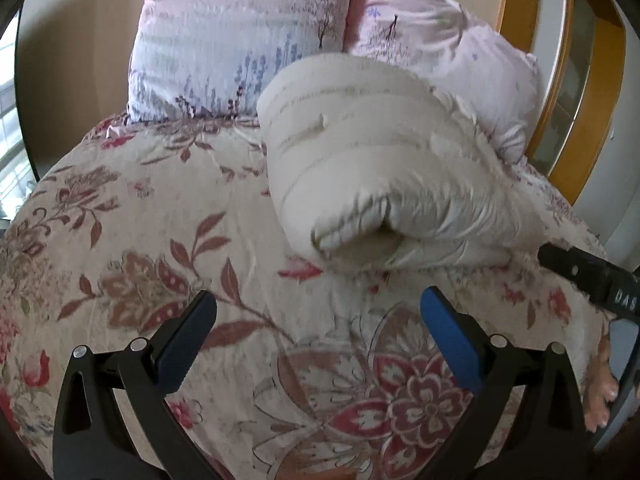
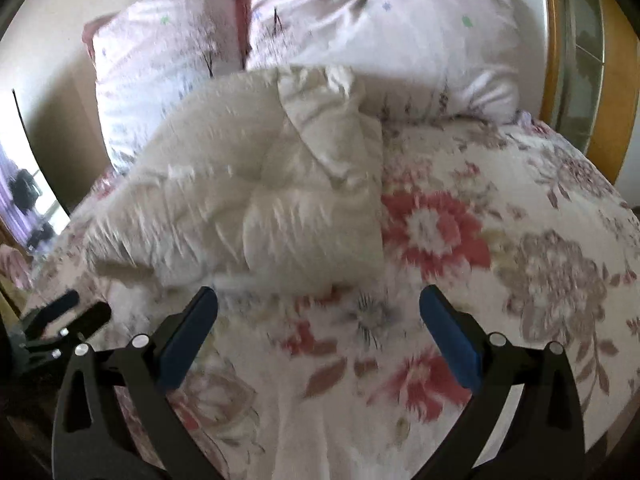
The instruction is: Fold large clothes
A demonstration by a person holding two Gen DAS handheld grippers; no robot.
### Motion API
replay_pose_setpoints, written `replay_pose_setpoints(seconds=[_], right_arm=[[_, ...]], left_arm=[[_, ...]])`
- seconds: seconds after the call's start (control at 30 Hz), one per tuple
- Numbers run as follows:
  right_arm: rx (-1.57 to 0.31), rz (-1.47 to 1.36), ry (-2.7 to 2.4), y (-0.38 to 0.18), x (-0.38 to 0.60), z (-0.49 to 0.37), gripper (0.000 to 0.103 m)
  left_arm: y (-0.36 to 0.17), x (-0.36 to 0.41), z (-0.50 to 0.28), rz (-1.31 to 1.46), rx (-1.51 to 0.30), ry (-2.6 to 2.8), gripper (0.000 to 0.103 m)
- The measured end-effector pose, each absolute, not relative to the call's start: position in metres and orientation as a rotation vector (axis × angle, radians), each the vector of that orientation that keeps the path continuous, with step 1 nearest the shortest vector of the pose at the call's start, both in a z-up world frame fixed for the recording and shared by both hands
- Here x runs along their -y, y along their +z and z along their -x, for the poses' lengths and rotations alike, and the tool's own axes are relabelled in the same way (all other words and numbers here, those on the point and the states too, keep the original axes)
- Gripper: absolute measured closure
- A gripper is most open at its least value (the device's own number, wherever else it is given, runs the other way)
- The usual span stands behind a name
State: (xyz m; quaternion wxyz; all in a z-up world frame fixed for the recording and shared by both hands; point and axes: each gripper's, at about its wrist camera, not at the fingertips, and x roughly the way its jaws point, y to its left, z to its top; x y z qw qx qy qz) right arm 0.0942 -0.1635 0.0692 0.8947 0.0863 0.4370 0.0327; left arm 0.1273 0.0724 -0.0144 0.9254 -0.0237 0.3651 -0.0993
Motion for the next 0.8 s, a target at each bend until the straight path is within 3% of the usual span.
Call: replay_pose_setpoints(seconds=[0.8], right_arm=[[-0.978,-0.127,0.058,0.036,0.151,-0.093,0.002]], left_arm=[[-0.028,-0.068,-0.132,0.023,-0.803,-0.168,0.001]])
